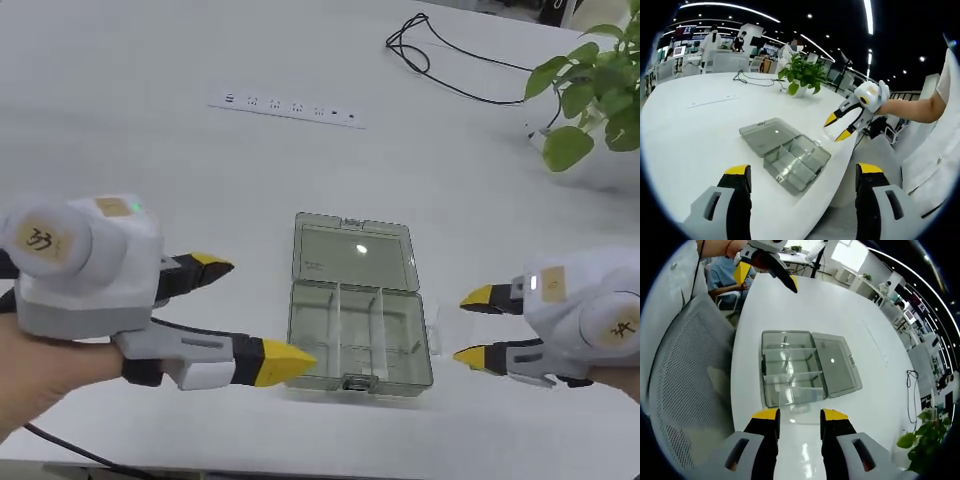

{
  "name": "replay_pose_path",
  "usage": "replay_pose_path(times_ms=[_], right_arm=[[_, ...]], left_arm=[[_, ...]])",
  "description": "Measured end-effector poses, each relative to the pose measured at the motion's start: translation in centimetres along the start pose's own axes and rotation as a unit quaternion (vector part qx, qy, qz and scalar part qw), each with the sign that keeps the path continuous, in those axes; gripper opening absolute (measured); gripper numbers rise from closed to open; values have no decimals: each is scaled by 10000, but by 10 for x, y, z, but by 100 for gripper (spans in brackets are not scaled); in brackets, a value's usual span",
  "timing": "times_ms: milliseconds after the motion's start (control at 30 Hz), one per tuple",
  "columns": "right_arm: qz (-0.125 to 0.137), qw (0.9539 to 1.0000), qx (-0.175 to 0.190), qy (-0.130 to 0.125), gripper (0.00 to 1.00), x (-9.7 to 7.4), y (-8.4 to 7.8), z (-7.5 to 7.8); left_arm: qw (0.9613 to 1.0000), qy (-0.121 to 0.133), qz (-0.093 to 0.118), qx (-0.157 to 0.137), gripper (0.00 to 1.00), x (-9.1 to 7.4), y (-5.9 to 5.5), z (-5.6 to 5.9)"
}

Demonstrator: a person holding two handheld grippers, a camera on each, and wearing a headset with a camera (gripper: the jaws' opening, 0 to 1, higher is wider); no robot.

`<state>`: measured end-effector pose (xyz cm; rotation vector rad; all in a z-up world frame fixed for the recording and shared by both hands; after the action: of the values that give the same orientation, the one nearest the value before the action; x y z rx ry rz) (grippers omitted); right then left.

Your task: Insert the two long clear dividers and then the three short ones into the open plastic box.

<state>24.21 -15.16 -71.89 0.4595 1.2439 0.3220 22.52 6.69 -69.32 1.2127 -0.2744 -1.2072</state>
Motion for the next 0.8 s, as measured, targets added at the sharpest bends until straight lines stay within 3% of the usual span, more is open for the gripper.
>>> replay_pose_path(times_ms=[100, 333, 700, 800], right_arm=[[95, 9999, -48, -29, 33, -3, 11, -3], [339, 9993, -108, -64, 33, -8, 37, -11], [532, 9982, -243, -144, 33, -13, 65, -18], [571, 9980, -243, -130, 33, -14, 70, -21]], left_arm=[[10000, -24, 45, -41, 84, 2, 2, 2], [9982, -207, 99, -556, 73, 11, 8, 13], [9914, -641, 184, -1126, 54, 31, 15, 37], [9874, -750, 222, -1378, 50, 36, 16, 41]])
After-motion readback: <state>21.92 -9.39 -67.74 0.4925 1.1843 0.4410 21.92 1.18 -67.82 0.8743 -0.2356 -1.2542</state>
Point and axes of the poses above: the centre of the closed fingertips' face, and the gripper's own axes: x roughly forward along the fingers, z roughly to its right, y roughly out of its top, the point moved 4 cm from there along -x, roughly backward along the fingers, and after that the axes turned 3 degrees about z, right-handed, at the moved point
